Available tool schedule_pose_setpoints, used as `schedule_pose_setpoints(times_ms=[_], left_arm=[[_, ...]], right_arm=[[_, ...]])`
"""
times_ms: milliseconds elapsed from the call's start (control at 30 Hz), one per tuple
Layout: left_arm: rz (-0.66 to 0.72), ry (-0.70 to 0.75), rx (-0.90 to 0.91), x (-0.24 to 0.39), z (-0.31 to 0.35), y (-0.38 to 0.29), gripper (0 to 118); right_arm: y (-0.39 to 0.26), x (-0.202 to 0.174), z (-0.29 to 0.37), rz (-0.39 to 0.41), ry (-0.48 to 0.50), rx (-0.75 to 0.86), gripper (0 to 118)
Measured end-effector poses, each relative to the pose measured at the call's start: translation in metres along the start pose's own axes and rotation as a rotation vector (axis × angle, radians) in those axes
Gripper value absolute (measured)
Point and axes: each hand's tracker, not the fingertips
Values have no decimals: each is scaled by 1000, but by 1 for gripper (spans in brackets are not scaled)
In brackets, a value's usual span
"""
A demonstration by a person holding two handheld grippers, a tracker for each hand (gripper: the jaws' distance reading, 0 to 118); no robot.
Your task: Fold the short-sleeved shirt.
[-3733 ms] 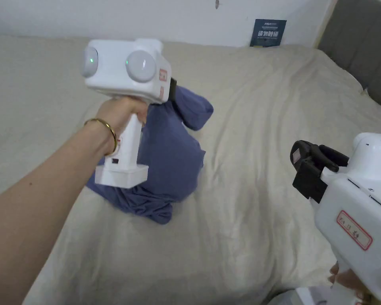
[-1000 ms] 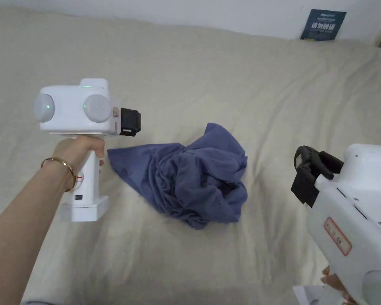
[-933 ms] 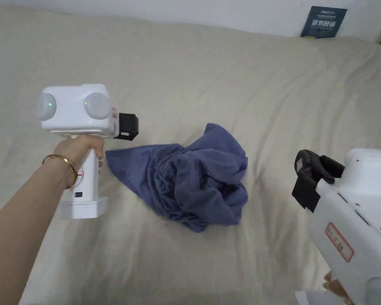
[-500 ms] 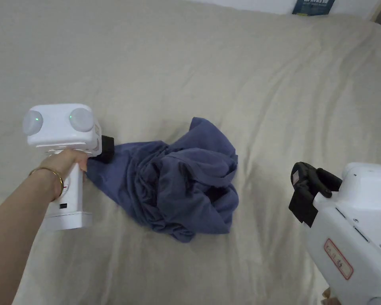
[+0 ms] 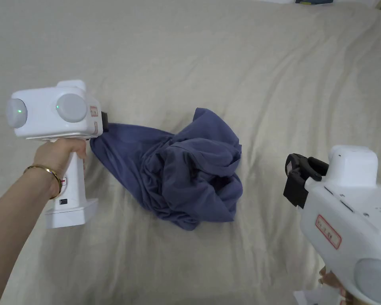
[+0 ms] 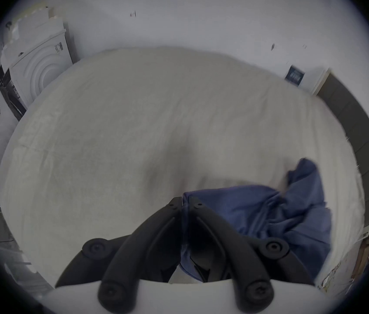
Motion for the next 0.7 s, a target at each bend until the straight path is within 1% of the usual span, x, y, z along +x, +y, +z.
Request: schedule_pose_setpoints(times_ms=[100,133,167,200,233,267,300,333,400,500,567,633,700], left_arm=[[8,-46,85,-1,35,2,4],[20,-63,109,-3,47,1,4],[27,-79,124,-5,56,0,4],[34,-87,126,-6,63,-2,4],[45,-93,136,-8,70,-4,4],[50,-99,139,-11,75,-6,4],[55,-106,143,-13,80,-8,4],[59,-109,153,-15,85,-12,4],[56,-111,162,-18,90,-17,4],[44,-101,161,-21,95,-25,4],[37,-91,155,-23,94,-31,4],[32,-84,145,-25,92,-36,4],[29,-79,135,-27,89,-40,4]], right_arm=[[10,-1,-14,3,10,-69,3],[14,-1,-23,2,13,-112,12],[17,-3,-31,8,5,-161,17],[19,-4,-39,33,-5,-211,25],[22,-8,-50,46,10,-237,45],[24,-10,-64,46,32,-288,82],[24,-12,-74,38,37,-331,116],[24,-15,-83,32,37,-360,118],[22,-21,-95,37,48,-413,118],[12,-31,-124,65,1,-524,118],[3,-32,-141,58,-28,-588,118],[-5,-34,-153,26,-43,-642,118],[-11,-34,-159,3,-60,-655,118]])
